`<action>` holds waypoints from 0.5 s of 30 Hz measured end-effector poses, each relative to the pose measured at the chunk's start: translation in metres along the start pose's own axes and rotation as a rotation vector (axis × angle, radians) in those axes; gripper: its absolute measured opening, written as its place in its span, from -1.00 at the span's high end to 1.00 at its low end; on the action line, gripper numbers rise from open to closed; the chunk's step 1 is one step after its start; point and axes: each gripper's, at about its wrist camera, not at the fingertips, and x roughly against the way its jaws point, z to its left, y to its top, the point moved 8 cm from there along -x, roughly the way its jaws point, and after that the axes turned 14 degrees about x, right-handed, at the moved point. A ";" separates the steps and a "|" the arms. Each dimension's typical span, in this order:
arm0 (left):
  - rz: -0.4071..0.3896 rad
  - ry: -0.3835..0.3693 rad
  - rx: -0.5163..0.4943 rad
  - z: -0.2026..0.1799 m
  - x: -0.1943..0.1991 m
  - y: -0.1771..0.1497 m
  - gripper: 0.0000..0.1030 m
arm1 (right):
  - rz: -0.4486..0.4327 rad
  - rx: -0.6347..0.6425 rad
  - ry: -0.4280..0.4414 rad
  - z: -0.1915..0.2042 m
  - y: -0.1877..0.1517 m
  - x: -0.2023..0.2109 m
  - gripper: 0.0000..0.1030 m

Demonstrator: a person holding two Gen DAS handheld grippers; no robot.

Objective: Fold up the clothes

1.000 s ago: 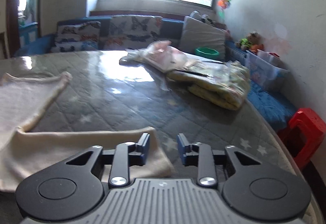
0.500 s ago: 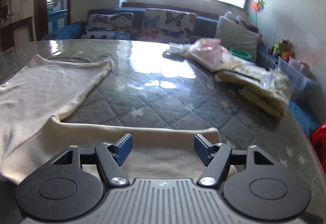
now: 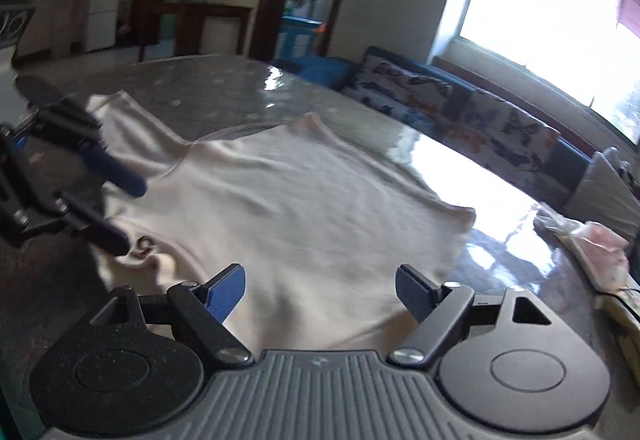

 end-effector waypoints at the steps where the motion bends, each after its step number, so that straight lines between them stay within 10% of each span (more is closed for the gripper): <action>1: 0.006 0.006 0.004 0.002 -0.001 -0.003 -0.12 | 0.008 0.020 0.021 0.009 0.000 -0.004 -0.63; 15: -0.119 0.121 0.141 0.056 0.032 0.013 -0.17 | -0.043 0.011 0.038 0.025 0.009 0.001 -0.68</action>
